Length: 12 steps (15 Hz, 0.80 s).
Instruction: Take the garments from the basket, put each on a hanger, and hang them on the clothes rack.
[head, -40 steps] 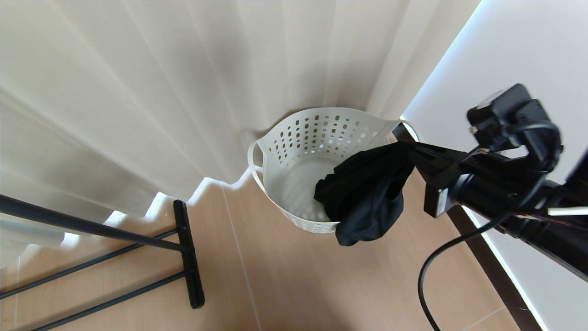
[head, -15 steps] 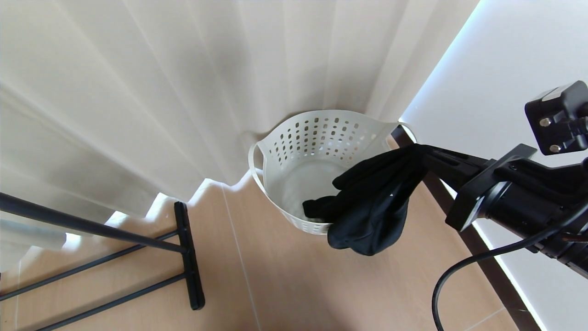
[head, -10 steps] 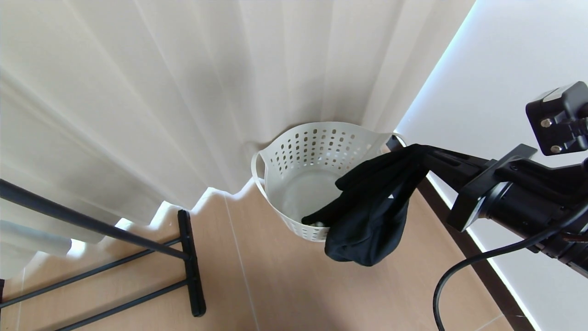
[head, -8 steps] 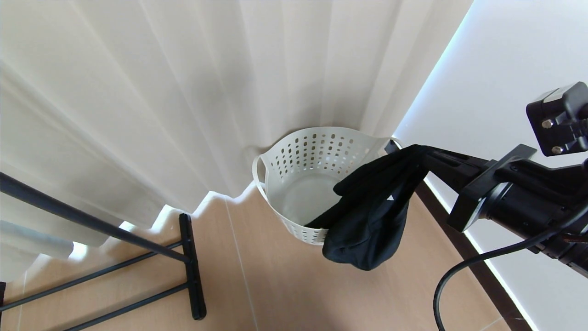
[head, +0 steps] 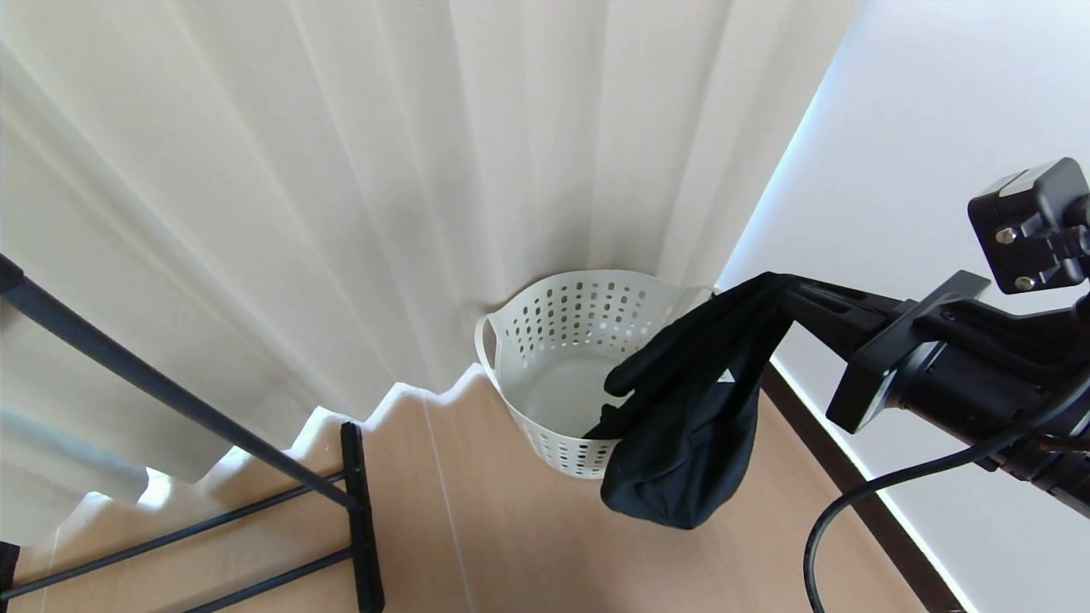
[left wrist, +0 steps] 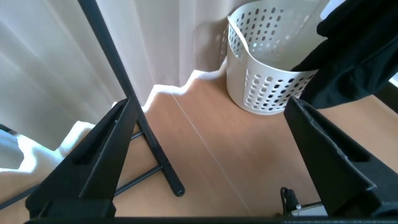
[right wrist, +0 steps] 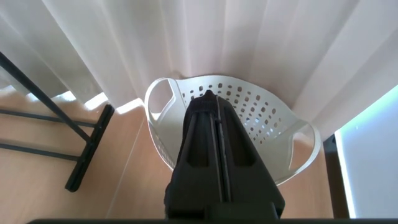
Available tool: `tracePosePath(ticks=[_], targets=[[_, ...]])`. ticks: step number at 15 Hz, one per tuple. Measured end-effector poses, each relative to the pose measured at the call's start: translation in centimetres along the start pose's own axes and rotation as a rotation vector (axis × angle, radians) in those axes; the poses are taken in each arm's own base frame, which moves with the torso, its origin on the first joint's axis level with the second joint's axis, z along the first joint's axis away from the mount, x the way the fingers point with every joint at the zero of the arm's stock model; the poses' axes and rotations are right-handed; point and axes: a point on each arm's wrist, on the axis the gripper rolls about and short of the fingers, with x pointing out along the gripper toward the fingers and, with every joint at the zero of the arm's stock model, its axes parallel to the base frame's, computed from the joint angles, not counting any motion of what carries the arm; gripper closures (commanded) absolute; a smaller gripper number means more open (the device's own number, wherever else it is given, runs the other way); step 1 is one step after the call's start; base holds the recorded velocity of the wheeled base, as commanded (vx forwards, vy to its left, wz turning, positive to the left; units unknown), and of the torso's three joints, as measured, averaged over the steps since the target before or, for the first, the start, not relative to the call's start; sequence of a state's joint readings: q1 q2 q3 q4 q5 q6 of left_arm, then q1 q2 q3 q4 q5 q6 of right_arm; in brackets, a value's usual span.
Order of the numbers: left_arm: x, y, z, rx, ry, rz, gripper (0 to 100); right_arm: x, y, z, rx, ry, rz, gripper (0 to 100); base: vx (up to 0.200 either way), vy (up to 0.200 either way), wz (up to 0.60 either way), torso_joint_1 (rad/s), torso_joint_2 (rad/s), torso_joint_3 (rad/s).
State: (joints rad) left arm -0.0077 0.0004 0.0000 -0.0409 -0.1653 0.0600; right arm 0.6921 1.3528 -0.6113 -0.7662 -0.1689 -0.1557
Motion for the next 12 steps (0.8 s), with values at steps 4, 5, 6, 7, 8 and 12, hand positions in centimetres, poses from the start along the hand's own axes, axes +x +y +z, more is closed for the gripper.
tracePosePath(ticks=[4, 5, 6, 7, 8, 12], targets=[[0.0, 0.0, 0.0, 0.0, 0.0, 0.0, 0, 0.1, -0.02, -0.25, -0.002, 0.01, -0.002, 100, 0.0, 0.0, 0.0, 0.032, -0.34, -0.176], [0.0, 0.0, 0.0, 0.0, 0.0, 0.0, 0, 0.14, -0.01, -0.29, -0.002, 0.011, -0.002, 100, 0.0, 0.0, 0.0, 0.041, -0.41, -0.183], [0.0, 0.0, 0.01, 0.0, -0.001, 0.0, 0, 0.18, -0.01, -0.3, -0.002, 0.011, -0.002, 100, 0.0, 0.0, 0.0, 0.085, -0.43, -0.168], [0.0, 0.0, 0.0, 0.0, 0.0, 0.0, 0, 0.23, -0.07, -0.35, -0.003, 0.013, -0.004, 100, 0.0, 0.0, 0.0, 0.1, -0.45, -0.163], [0.0, 0.0, 0.01, 0.0, -0.001, 0.0, 0, 0.34, -0.07, -0.46, -0.004, 0.018, -0.005, 100, 0.0, 0.0, 0.0, 0.09, -0.45, -0.149], [0.0, 0.0, 0.01, 0.0, -0.001, 0.0, 0, 0.48, -0.08, -0.77, -0.005, 0.03, -0.007, 100, 0.0, 0.0, 0.0, 0.117, -0.46, -0.146]])
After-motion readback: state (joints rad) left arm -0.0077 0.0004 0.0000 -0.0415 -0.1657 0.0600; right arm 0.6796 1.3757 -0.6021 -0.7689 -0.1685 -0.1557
